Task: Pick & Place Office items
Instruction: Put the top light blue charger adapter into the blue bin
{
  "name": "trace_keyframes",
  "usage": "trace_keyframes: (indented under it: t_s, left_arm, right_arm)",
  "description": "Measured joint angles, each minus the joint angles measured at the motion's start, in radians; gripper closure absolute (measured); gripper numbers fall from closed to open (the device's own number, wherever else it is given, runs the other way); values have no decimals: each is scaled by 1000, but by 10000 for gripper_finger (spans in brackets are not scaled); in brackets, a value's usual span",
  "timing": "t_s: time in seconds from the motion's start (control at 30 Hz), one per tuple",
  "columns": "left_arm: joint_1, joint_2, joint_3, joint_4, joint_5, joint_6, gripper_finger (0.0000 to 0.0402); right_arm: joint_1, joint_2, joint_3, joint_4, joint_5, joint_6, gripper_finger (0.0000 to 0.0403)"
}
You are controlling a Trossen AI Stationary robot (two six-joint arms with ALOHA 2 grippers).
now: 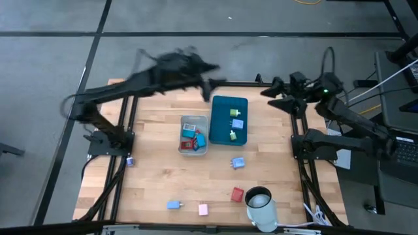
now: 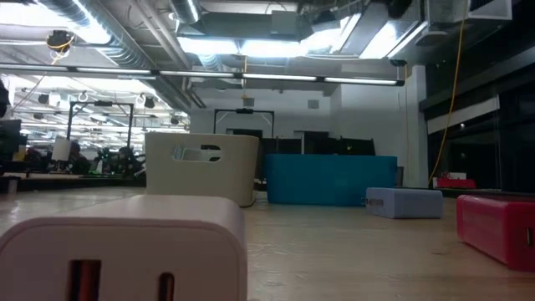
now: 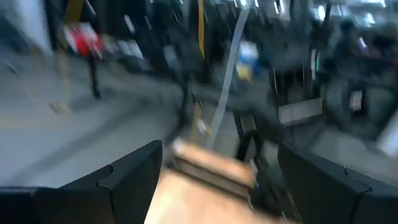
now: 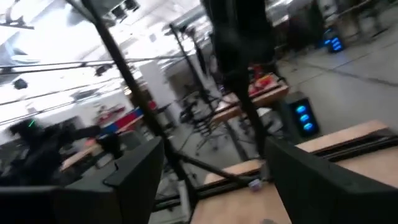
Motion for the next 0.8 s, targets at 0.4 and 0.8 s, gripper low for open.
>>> trace_keyframes:
  t_s: [0.4,0.8]
  left_arm:
    - [-123,-278,-1,-38,-350,140,89]
    - [-261,-260,-2,-148,-519,82,89]
  right_arm:
    - [159,168,1,240,77,73,119]
    - [202,308,32,-111,198,-160,119]
